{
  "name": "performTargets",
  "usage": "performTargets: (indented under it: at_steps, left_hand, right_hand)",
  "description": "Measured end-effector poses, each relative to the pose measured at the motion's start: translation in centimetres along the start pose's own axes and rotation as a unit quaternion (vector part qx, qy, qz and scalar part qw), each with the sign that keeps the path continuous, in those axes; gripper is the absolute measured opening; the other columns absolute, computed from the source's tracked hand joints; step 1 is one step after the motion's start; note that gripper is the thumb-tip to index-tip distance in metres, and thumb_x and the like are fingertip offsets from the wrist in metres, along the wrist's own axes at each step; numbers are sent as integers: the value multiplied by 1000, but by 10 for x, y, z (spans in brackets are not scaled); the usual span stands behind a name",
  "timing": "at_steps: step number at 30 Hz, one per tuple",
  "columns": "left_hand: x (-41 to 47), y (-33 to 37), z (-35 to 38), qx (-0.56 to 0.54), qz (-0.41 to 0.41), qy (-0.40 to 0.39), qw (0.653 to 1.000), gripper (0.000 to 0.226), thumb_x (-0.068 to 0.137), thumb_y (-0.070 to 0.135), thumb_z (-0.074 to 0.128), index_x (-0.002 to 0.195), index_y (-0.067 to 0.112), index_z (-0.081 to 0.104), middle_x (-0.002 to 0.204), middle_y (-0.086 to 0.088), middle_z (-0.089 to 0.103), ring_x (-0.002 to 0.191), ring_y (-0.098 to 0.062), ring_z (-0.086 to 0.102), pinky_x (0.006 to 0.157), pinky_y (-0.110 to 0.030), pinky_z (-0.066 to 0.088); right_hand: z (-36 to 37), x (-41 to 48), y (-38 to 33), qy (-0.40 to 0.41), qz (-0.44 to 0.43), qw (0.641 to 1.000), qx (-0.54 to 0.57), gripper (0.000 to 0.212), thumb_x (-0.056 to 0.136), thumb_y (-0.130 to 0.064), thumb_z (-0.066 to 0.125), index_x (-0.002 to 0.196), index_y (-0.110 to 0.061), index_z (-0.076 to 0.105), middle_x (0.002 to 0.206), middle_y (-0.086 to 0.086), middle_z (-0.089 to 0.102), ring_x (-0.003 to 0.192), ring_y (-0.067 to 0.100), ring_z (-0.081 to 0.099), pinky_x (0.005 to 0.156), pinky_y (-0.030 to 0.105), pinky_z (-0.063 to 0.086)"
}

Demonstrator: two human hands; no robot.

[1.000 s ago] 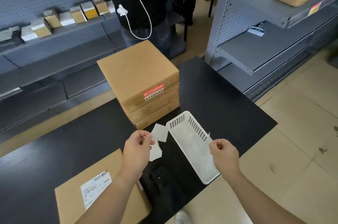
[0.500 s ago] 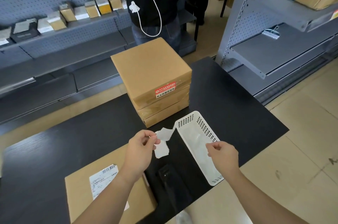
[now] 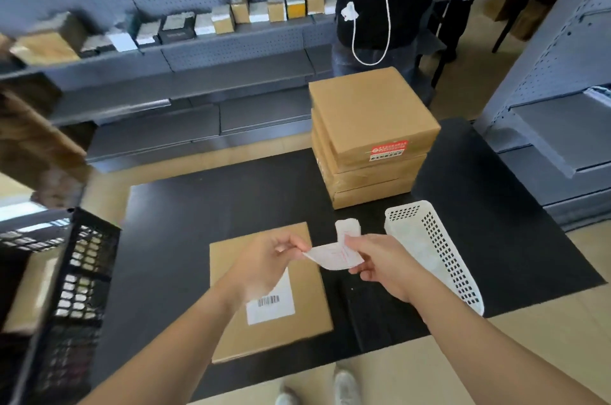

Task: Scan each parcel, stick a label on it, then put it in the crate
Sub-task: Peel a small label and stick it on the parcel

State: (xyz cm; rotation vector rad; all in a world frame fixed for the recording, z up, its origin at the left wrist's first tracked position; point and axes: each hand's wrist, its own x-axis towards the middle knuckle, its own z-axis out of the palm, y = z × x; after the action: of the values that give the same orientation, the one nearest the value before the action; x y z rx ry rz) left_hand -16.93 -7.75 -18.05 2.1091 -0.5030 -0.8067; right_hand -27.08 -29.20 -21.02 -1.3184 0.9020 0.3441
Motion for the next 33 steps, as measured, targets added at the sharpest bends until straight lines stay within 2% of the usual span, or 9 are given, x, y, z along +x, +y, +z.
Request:
performTargets:
  at_steps: [6,10,13,19,21,23,26,30,33]
  left_hand:
    - [-35,-43,-19,-28,-22,13,999,29,99,8,58,90,30,74,97,13,73,93,-5,64,82,-18,48]
    - [-49,-63,-25,-101,-56,33,993,37,99,2,44,108,28,68,101,9,70,85,-7,65,88,-32,53]
    - [-57,-78,-24,-193,-112,10,975,18,101,32,54,116,25,63,104,-1,70,90,-15,69,88,-35,57]
    - [-60,-101,14,-192,-182,64,962,18,95,23,66,88,7,64,78,-5,62,69,-17,55,66,-26,52]
    - [-60,-111,30,-200,-209,64,955,19,92,21,66,77,12,60,69,-2,58,64,-18,49,64,-30,45]
    - [-58,-121,46,-190,-220,72,954,22,90,18,66,69,15,58,64,1,57,61,-17,48,63,-29,42]
    - [-55,-129,64,-148,-226,99,958,17,88,15,70,72,15,64,74,1,65,68,-16,59,61,-20,45]
    - [-47,-135,79,-106,-213,136,962,11,85,11,75,77,13,68,77,2,67,71,-10,59,55,-7,41]
    - [-42,-138,86,-92,-214,147,961,10,83,13,76,77,16,69,79,4,69,76,-13,63,64,-15,46]
  right_hand:
    - [43,-17,10,-45,-39,996,-61,12,99,-21,68,110,-18,71,95,-4,80,96,15,75,77,25,59]
    - [65,-24,16,-41,-53,996,-52,13,99,-21,66,111,-16,69,98,-4,80,97,13,75,82,29,61]
    - [76,-24,25,-41,-55,996,-61,14,99,-22,67,111,-16,69,99,-5,80,97,13,76,86,33,62]
    - [74,-12,66,-28,-45,994,-99,11,97,-17,70,107,-12,69,98,-2,80,97,26,75,82,35,62]
    - [71,-6,82,-2,-46,991,-127,8,95,-16,71,103,-14,70,95,-2,80,84,29,73,79,37,61]
    - [69,-1,95,24,-52,985,-162,6,93,-15,72,98,-17,71,91,-3,78,70,18,66,74,35,61]
    - [67,8,111,52,-60,974,-214,6,90,-17,74,93,-21,71,91,0,75,72,14,65,66,27,59]
    - [64,20,124,72,-83,958,-266,9,87,-18,78,89,-24,71,88,-3,73,82,13,69,72,21,55]
    - [64,24,127,86,-94,950,-284,11,88,-18,78,89,-25,70,87,-8,71,81,5,66,63,8,47]
